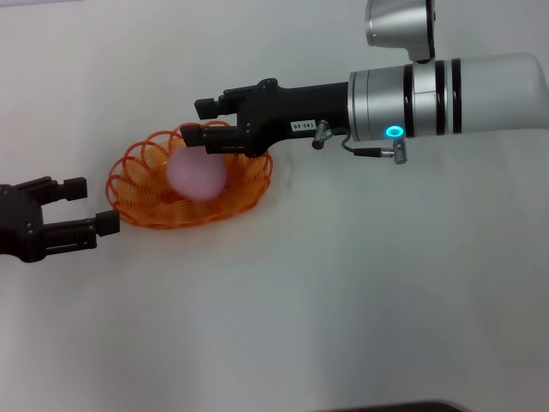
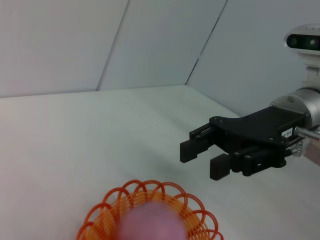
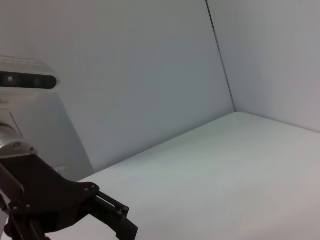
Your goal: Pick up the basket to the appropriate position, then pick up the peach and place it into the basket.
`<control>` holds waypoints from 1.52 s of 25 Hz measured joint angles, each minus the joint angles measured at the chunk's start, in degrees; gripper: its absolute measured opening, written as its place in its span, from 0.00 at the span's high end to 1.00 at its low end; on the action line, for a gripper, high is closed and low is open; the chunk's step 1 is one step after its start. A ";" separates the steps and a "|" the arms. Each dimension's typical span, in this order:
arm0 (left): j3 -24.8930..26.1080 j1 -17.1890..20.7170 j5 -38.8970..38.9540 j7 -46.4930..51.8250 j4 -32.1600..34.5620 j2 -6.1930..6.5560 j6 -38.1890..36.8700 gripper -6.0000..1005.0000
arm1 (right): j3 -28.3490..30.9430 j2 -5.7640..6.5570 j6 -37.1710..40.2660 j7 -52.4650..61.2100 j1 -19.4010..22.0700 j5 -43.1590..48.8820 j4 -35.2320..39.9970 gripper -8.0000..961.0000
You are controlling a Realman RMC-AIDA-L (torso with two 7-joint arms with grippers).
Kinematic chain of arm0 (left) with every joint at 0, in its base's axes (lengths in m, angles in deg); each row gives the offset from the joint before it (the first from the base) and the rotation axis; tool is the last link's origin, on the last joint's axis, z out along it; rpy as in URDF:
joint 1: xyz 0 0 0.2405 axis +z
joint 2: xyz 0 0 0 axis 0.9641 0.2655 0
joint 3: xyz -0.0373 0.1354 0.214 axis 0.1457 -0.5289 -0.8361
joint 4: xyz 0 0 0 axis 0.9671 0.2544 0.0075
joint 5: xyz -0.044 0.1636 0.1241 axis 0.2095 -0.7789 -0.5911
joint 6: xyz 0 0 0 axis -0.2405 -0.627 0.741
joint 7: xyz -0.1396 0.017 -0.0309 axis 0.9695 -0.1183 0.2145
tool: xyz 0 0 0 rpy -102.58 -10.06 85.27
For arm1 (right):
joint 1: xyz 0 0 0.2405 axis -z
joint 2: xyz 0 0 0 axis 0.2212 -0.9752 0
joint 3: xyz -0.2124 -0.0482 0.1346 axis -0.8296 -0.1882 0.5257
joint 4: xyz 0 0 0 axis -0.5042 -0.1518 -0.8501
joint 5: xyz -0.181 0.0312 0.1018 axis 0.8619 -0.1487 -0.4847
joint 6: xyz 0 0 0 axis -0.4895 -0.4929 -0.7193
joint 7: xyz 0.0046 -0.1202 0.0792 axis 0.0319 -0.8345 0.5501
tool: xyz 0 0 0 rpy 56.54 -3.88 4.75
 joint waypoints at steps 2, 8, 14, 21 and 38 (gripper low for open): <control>0.00 -0.03 0.00 0.01 -0.04 0.03 0.00 0.13 | -0.02 0.07 0.01 0.02 0.00 -0.12 -0.02 0.59; 0.03 0.20 -0.09 0.03 0.02 0.09 -0.25 0.13 | -0.03 0.64 3.90 3.87 1.60 -0.20 3.43 0.34; -0.01 0.30 -0.10 0.05 -0.05 0.09 -0.15 0.13 | -1.10 1.95 14.31 15.63 8.89 3.45 20.75 0.09; -0.01 0.03 -0.09 0.07 -0.03 0.13 -0.04 0.13 | -0.86 5.97 24.47 28.56 15.51 13.01 34.58 0.01; -0.09 -0.30 -1.49 0.08 -0.22 0.11 -0.06 0.13 | 2.54 6.75 24.71 32.10 17.88 22.12 35.23 0.01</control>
